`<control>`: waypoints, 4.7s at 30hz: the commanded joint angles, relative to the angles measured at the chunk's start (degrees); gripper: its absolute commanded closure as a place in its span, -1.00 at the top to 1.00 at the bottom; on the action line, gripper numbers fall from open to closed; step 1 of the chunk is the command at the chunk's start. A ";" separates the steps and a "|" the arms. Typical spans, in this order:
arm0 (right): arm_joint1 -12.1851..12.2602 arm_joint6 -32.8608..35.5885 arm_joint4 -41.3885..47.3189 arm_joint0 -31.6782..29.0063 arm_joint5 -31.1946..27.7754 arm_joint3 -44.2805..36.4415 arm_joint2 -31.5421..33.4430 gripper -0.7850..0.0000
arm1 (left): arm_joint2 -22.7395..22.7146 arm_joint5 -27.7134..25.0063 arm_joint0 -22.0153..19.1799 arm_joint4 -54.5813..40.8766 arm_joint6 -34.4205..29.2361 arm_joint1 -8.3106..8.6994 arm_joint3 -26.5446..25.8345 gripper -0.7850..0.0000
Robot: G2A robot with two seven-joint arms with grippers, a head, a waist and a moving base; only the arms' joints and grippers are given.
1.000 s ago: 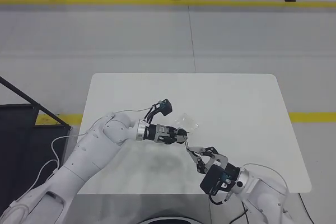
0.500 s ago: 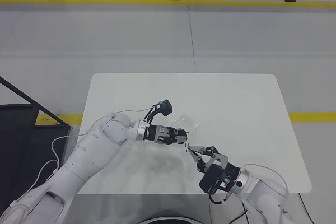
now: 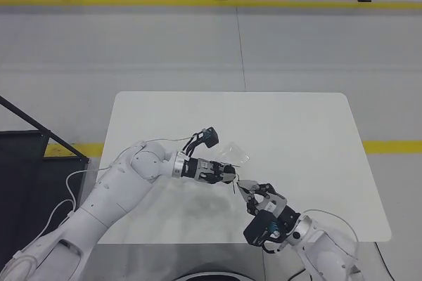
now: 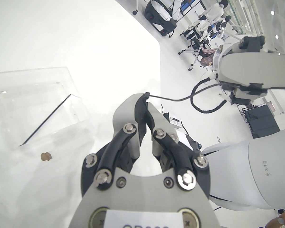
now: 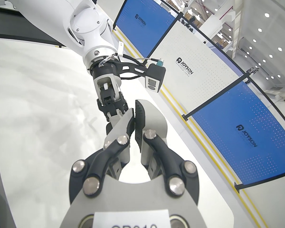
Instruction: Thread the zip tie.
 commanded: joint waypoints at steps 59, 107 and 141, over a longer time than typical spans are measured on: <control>0.15 7.92 -12.55 2.19 -6.01 -0.91 -6.81 -1.00 | 1.11 1.36 -0.91 -1.49 -4.57 0.22 -0.41 -1.00; -0.09 14.02 -5.69 3.07 -4.34 -0.36 -5.99 -1.00 | 0.23 -2.27 0.33 6.91 0.71 1.01 -3.49 -1.00; -0.03 11.20 35.94 2.49 -11.27 6.96 3.57 1.00 | -10.67 -0.88 9.46 19.06 25.16 2.87 -10.52 -1.00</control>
